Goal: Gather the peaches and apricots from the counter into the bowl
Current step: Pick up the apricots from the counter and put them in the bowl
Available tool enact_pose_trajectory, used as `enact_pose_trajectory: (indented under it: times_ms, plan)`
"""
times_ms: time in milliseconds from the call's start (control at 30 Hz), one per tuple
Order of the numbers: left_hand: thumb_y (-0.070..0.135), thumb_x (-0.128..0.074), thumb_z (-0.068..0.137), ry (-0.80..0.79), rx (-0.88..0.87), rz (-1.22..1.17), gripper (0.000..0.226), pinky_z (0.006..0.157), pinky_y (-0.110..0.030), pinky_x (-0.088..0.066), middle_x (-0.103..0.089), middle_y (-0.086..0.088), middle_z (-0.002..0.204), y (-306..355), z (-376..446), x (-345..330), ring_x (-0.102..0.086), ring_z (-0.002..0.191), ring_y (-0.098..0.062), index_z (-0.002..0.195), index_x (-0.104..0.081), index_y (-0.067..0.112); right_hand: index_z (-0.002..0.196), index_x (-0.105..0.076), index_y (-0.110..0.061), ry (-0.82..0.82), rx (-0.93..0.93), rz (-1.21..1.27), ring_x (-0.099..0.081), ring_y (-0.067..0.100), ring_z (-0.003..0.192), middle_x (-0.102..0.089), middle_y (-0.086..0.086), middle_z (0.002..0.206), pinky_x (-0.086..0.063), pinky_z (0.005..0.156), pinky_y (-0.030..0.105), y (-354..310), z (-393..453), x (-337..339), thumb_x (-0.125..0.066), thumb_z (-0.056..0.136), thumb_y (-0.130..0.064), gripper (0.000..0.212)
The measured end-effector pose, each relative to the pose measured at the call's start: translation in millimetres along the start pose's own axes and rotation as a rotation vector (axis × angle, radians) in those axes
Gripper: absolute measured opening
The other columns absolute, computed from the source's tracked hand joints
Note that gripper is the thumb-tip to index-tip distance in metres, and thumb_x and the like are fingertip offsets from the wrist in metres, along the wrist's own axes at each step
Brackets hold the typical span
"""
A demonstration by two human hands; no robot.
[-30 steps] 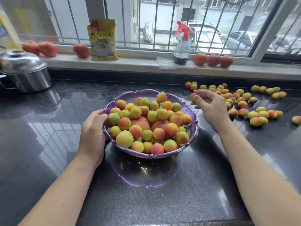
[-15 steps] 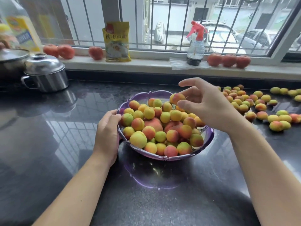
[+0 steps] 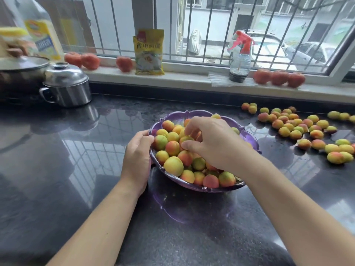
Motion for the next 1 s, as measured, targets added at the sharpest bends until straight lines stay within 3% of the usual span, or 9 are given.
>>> enact_pose_trajectory:
  times_ms: [233, 400, 500, 633, 700, 767, 867, 1000]
  plan:
    - [0.031, -0.056, 0.085, 0.006, 0.011, 0.009, 0.031, 0.079, -0.035, -0.058, -0.078, -0.001, 0.094, 0.0, 0.4, -0.3, -0.072, 0.09, -0.016, 0.104, -0.074, 0.015, 0.102, -0.07, -0.033, -0.007, 0.013, -0.01, -0.058, 0.004, 0.084, -0.063, -0.011, 0.098, -0.046, 0.068, 0.021, 1.2, -1.0, 2.1, -0.072, 0.092, -0.039, 0.012]
    - [0.031, -0.056, 0.085, 0.002, 0.012, 0.017, 0.029, 0.078, -0.033, -0.058, -0.079, -0.001, 0.094, 0.8, -0.4, -0.3, -0.073, 0.09, -0.016, 0.103, -0.075, 0.018, 0.109, -0.07, -0.032, 0.022, 0.029, -0.029, -0.055, 0.005, 0.087, -0.058, -0.011, 0.104, -0.039, 0.064, 0.015, 0.0, -2.7, -3.4, -0.07, 0.094, -0.039, 0.017]
    - [0.031, -0.056, 0.085, -0.007, 0.007, 0.023, 0.029, 0.073, -0.029, -0.059, -0.08, 0.0, 0.094, 2.0, -2.1, -0.1, -0.074, 0.089, -0.014, 0.103, -0.075, 0.018, 0.12, -0.066, -0.033, 0.014, 0.076, 0.011, -0.059, 0.003, 0.086, -0.06, -0.015, 0.105, -0.048, 0.071, 0.02, 5.8, -6.2, 0.7, -0.069, 0.093, -0.04, 0.028]
    - [0.032, -0.056, 0.085, 0.021, 0.005, 0.042, 0.031, 0.078, -0.033, -0.059, -0.08, -0.003, 0.097, 1.6, -1.5, 0.4, -0.074, 0.092, -0.016, 0.104, -0.076, 0.017, 0.117, -0.069, -0.027, 0.356, -0.018, 0.248, -0.064, 0.004, 0.083, -0.067, -0.016, 0.098, -0.052, 0.072, 0.016, 38.0, -13.1, 33.2, -0.065, 0.097, -0.025, 0.02]
    - [0.033, -0.055, 0.084, 0.044, 0.001, 0.067, 0.03, 0.085, -0.041, -0.058, -0.079, -0.005, 0.099, 1.7, -1.2, 0.1, -0.072, 0.095, -0.019, 0.1, -0.077, 0.02, 0.109, -0.072, -0.021, 0.524, -0.116, 0.275, -0.067, 0.009, 0.08, -0.07, -0.011, 0.092, -0.054, 0.072, 0.022, 74.6, -13.2, 46.2, -0.062, 0.099, -0.017, 0.015]
    - [0.033, -0.054, 0.084, 0.053, -0.007, 0.088, 0.028, 0.087, -0.045, -0.056, -0.079, -0.005, 0.098, 1.7, -1.5, -0.8, -0.071, 0.096, -0.021, 0.094, -0.078, 0.023, 0.103, -0.073, -0.018, 0.587, -0.263, 0.265, -0.069, 0.019, 0.081, -0.072, -0.004, 0.09, -0.057, 0.077, 0.034, 120.9, -9.6, 47.4, -0.06, 0.097, -0.013, 0.015]
    - [0.032, -0.053, 0.083, 0.065, -0.018, 0.089, 0.028, 0.08, -0.04, -0.056, -0.077, -0.001, 0.093, 2.2, -1.4, -1.6, -0.07, 0.091, -0.017, 0.093, -0.076, 0.021, 0.107, -0.074, -0.012, 0.439, -0.471, 0.091, -0.069, 0.03, 0.096, -0.073, 0.009, 0.104, -0.055, 0.09, 0.039, 184.5, 0.7, 27.2, -0.056, 0.094, -0.006, 0.023]
    - [0.029, -0.053, 0.081, 0.057, -0.013, 0.044, 0.03, 0.07, -0.027, -0.059, -0.077, -0.001, 0.09, 2.8, -0.6, -3.9, -0.071, 0.084, -0.012, 0.098, -0.075, 0.016, 0.125, -0.068, -0.007, 0.263, -0.501, -0.108, -0.058, 0.036, 0.118, -0.059, 0.016, 0.131, -0.047, 0.101, 0.042, 216.3, 25.0, 2.7, -0.058, 0.091, -0.002, 0.036]
Point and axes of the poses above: each hand's wrist, its own z-axis towards the middle knuckle, its own x-axis out of the back of the hand, y = z × x, the point moved 3 cm from there along z, towards the middle knuckle
